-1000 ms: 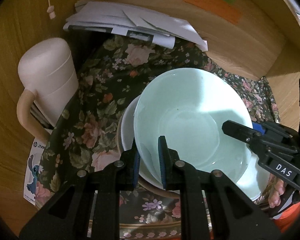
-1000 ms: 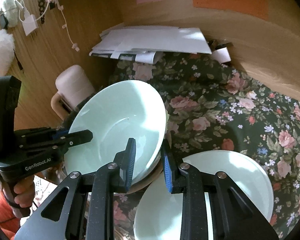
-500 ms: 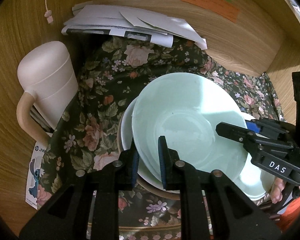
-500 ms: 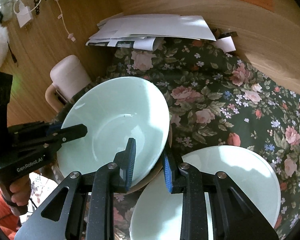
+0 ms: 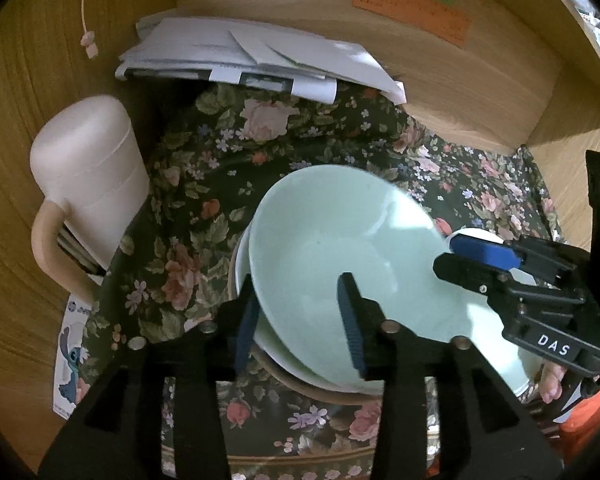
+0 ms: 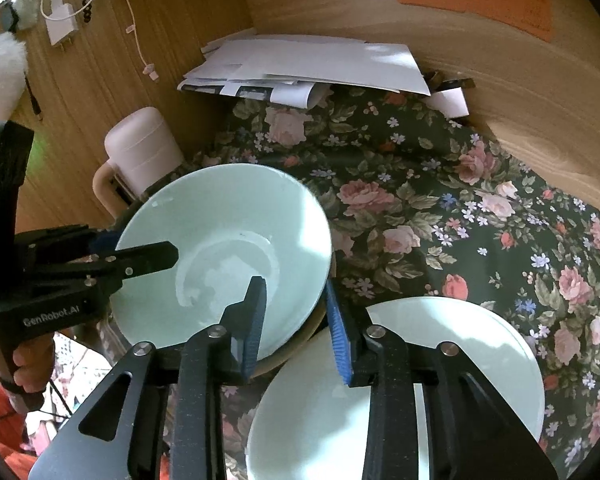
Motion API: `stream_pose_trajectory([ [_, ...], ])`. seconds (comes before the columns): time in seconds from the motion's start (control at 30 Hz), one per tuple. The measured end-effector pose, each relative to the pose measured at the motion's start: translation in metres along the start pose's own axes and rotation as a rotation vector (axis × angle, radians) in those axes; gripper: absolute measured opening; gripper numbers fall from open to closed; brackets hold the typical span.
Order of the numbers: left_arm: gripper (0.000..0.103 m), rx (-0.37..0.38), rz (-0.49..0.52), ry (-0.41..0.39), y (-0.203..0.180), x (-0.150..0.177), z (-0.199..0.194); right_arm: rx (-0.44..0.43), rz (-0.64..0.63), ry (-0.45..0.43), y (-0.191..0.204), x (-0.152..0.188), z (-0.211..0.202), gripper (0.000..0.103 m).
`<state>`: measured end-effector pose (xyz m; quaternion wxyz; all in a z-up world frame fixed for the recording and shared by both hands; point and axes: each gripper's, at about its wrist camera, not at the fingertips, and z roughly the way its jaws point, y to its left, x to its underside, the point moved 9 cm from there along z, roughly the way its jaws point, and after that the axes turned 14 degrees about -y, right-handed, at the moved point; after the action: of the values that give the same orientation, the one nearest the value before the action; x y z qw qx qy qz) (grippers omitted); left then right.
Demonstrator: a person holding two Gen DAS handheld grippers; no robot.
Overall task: Organize plates and bowls
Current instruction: 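Lower the mint green bowl into the white spotted bowl and open both tools, then close both tools on the rim of the dish stack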
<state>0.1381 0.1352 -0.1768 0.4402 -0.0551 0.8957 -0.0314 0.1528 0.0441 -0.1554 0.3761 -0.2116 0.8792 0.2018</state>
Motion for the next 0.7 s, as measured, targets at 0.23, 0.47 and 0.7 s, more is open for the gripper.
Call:
stream_pose_trajectory([
  [0.23,0.049,-0.021,0.015,0.019,-0.004,-0.003,0.004,0.006,0.002,-0.027,-0.005,-0.004,-0.010,0.046],
  [0.47,0.050,-0.023,-0.034,0.011,0.004,-0.012,-0.001,0.023,-0.002,-0.064,-0.011,-0.011,-0.019,0.058],
  [0.7,0.062,-0.057,0.001,-0.054,0.016,-0.025,-0.018,0.019,-0.019,-0.065,-0.014,-0.016,-0.017,0.058],
])
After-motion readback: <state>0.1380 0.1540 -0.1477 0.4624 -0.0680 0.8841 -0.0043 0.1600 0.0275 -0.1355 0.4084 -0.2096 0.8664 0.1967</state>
